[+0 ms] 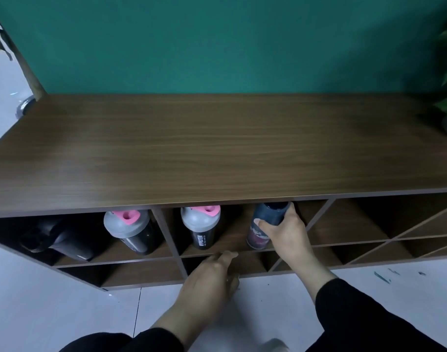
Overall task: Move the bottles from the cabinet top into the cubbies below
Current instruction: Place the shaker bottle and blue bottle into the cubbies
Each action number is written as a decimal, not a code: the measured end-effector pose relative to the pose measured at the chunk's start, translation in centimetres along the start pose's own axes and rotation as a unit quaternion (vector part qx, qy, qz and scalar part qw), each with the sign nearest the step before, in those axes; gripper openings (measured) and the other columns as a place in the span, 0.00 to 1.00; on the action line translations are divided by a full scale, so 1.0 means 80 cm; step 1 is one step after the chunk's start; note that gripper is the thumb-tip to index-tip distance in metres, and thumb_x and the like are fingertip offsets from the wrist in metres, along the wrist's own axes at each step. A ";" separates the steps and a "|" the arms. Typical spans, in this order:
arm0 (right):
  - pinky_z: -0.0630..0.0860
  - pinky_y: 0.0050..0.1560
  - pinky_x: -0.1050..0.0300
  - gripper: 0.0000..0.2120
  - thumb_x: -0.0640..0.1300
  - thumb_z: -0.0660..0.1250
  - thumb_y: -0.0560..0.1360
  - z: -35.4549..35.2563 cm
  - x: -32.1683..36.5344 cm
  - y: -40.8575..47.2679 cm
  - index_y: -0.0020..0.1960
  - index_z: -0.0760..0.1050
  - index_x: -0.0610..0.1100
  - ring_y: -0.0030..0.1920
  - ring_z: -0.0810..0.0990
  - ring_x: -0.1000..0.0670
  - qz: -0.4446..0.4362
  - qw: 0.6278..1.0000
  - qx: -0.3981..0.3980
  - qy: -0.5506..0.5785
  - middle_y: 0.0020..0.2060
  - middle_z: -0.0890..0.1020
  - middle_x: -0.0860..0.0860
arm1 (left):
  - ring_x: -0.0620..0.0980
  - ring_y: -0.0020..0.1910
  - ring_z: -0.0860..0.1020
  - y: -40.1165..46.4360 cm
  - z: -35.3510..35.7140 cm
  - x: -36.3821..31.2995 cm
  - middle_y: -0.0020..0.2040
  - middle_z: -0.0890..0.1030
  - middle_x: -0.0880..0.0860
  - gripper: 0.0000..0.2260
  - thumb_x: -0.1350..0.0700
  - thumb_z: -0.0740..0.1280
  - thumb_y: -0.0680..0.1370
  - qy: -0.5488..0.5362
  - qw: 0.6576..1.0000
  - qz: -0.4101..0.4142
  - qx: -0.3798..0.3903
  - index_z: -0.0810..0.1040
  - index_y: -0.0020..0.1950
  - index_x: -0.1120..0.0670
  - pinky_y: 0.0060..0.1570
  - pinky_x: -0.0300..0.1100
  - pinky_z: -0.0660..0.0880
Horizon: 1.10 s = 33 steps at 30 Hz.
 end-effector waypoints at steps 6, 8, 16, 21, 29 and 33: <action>0.79 0.60 0.47 0.30 0.56 0.79 0.64 0.009 -0.004 0.006 0.60 0.69 0.53 0.56 0.80 0.50 0.000 0.999 -0.013 0.032 0.54 0.81 0.53 | 0.50 0.71 0.74 0.033 0.019 -0.010 0.75 0.73 0.50 0.25 0.50 0.63 0.80 -0.018 1.000 0.001 0.019 0.67 0.78 0.47 0.67 0.43 0.72; 0.79 0.60 0.47 0.30 0.56 0.78 0.65 0.011 -0.005 0.004 0.61 0.68 0.54 0.58 0.80 0.50 0.004 0.999 -0.003 0.041 0.56 0.80 0.53 | 0.50 0.72 0.73 0.043 0.025 -0.014 0.76 0.72 0.51 0.27 0.51 0.64 0.80 -0.037 0.999 -0.003 0.024 0.66 0.79 0.47 0.69 0.44 0.71; 0.74 0.59 0.55 0.40 0.48 0.75 0.72 0.027 -0.036 -0.015 0.76 0.57 0.48 0.57 0.77 0.51 0.104 0.988 0.034 0.113 0.61 0.76 0.51 | 0.51 0.79 0.64 0.077 0.034 -0.025 0.81 0.64 0.54 0.34 0.60 0.64 0.79 -0.193 0.979 -0.063 0.020 0.54 0.83 0.54 0.77 0.43 0.61; 0.74 0.66 0.45 0.27 0.43 0.65 0.79 0.043 -0.060 -0.025 0.75 0.60 0.47 0.62 0.78 0.48 0.195 0.961 0.021 0.197 0.64 0.77 0.48 | 0.48 0.82 0.55 0.101 0.035 -0.031 0.83 0.56 0.52 0.35 0.65 0.61 0.80 -0.295 0.950 -0.102 0.029 0.49 0.84 0.56 0.74 0.34 0.53; 0.71 0.69 0.51 0.22 0.39 0.58 0.82 0.041 -0.048 -0.013 0.75 0.65 0.47 0.63 0.77 0.52 0.155 0.968 0.039 0.195 0.64 0.79 0.51 | 0.45 0.70 0.75 0.118 0.059 -0.028 0.72 0.77 0.49 0.39 0.58 0.60 0.70 -0.372 0.919 -0.085 0.101 0.58 0.82 0.48 0.75 0.50 0.68; 0.70 0.70 0.51 0.22 0.37 0.56 0.81 0.039 -0.045 -0.006 0.74 0.67 0.50 0.62 0.77 0.55 0.154 0.962 0.060 0.218 0.63 0.79 0.53 | 0.48 0.71 0.74 0.121 0.058 -0.024 0.74 0.75 0.52 0.35 0.62 0.60 0.72 -0.407 0.907 -0.090 0.058 0.61 0.81 0.52 0.76 0.52 0.66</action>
Point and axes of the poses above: each hand's wrist, its own y-axis towards the middle knuckle, its own z-axis out of the palm, x = y × z, the point moved 5 cm from there along y, towards the middle knuckle
